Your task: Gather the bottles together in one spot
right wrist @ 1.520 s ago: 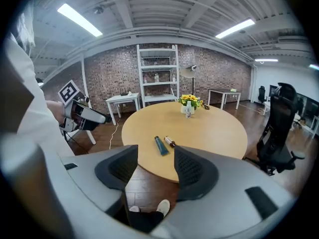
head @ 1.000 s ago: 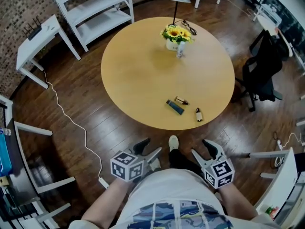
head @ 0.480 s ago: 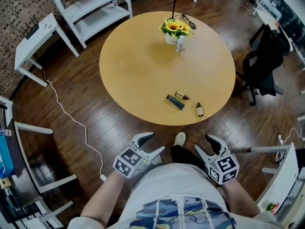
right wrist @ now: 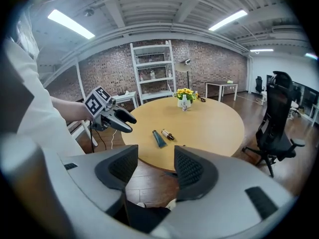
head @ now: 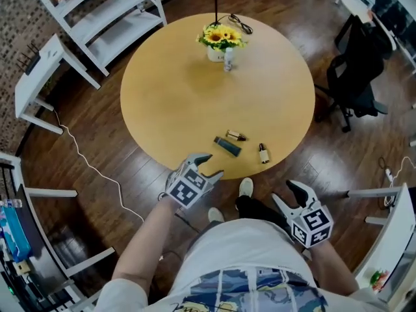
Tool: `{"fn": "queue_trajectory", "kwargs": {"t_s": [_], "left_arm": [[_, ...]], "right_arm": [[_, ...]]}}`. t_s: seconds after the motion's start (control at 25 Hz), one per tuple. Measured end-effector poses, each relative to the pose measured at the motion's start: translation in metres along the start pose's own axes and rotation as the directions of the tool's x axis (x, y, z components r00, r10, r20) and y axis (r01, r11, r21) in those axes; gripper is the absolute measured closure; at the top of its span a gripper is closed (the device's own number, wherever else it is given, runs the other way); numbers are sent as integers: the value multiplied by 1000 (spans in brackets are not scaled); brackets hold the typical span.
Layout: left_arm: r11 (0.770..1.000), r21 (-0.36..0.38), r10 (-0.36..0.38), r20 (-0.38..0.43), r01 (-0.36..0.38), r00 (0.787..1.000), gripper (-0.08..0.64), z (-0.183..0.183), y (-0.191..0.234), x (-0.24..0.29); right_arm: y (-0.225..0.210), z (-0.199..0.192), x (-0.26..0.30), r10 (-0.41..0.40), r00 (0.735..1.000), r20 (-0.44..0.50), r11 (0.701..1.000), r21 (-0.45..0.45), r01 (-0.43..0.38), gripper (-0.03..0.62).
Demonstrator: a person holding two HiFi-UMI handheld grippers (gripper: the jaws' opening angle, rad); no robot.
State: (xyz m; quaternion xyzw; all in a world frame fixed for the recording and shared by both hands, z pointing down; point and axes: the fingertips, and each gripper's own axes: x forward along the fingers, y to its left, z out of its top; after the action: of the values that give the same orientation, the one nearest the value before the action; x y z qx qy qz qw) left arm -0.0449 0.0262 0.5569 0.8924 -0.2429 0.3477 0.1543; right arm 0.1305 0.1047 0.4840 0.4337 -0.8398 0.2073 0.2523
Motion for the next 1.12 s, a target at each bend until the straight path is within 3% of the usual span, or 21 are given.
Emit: {"fn": "queue_trajectory", "kwargs": {"t_s": [0.16,0.24,0.32,0.4,0.48,0.6,0.68,0.84,0.96,1.04,1.12], "left_arm": [[983,182,39,-174,-7,984,310,1,33,56],[942,334,83,-275,15,958,310,-4,49,83],[877,474,118,-367,76,923,310,-14,62,107],[826,543,121,-437,154,891,310,-25,69,127],[810,544,95,-490,219,866,310,-32,72,141],[841,447,0,-564,305,826,328,-38,71,150],[865,365,-74,-585,343,808,427,-39,65,150],[932,233,-103,-563,277,820,442,-40,62,145],[968,128,-124,-506,216,854,442,-31,58,136],[982,41,-149,-419,182,896,442,-13,53,124],[986,-50,-166,-278,159,946,442,18,48,110]], "right_arm": [[-45,7,5,-9,1000,-1,999,34,9,339],[-69,8,9,-7,1000,-6,998,57,7,339],[-91,10,15,-7,1000,-11,998,59,8,339],[-111,13,20,-7,1000,-20,998,56,8,339],[-130,17,24,-1,1000,-26,998,59,3,339],[-156,19,29,15,999,-35,997,71,-12,339],[-170,21,33,28,999,-43,997,74,-25,343],[-183,31,47,85,996,-40,995,56,-83,350],[-184,41,63,144,989,-22,989,43,-143,350],[-175,50,75,194,981,-18,980,46,-193,355],[-164,62,87,255,967,2,965,57,-255,371]]}}
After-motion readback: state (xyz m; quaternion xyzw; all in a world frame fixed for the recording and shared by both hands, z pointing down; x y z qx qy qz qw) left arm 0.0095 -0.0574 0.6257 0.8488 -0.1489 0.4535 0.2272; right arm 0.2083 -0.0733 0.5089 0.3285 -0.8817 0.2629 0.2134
